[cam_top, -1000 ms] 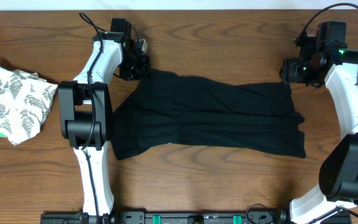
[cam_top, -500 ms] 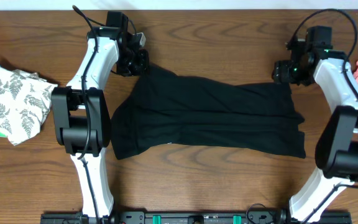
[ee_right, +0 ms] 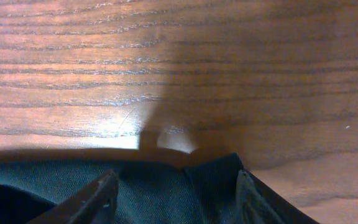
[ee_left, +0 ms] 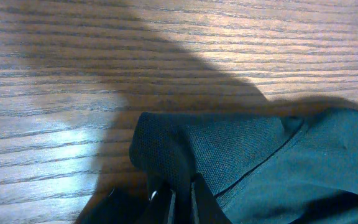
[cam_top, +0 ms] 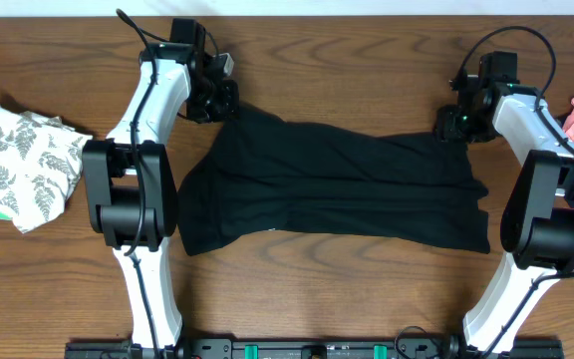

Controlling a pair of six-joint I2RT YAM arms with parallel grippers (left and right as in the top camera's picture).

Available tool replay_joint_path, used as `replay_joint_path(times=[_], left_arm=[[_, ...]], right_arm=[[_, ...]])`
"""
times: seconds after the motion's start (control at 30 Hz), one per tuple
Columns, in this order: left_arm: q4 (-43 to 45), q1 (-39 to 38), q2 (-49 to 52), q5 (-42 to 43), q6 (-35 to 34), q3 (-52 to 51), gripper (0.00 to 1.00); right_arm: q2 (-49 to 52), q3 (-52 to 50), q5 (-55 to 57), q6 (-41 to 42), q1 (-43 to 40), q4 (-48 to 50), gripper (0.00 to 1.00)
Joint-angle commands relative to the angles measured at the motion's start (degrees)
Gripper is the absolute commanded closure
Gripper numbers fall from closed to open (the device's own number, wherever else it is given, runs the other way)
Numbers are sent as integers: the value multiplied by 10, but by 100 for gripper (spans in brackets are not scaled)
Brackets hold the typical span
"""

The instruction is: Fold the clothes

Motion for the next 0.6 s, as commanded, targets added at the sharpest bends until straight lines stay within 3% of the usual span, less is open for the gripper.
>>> replay_joint_path(times=[0.0,0.1,0.3,0.57], left_arm=[[-3,0,-12,2,-1,7,94],[-3,0,-12,2,-1,7,94],[-3,0,-12,2,-1,7,94],[-3,0,-12,2,-1,7,94]], right_arm=[[8,-1,-4,1,-2,-4,44],[8,-1,15,1,-2,-15,51],[8,-1,94,30,-11,-29,48],[9,-1,66,31,-25,-29,55]])
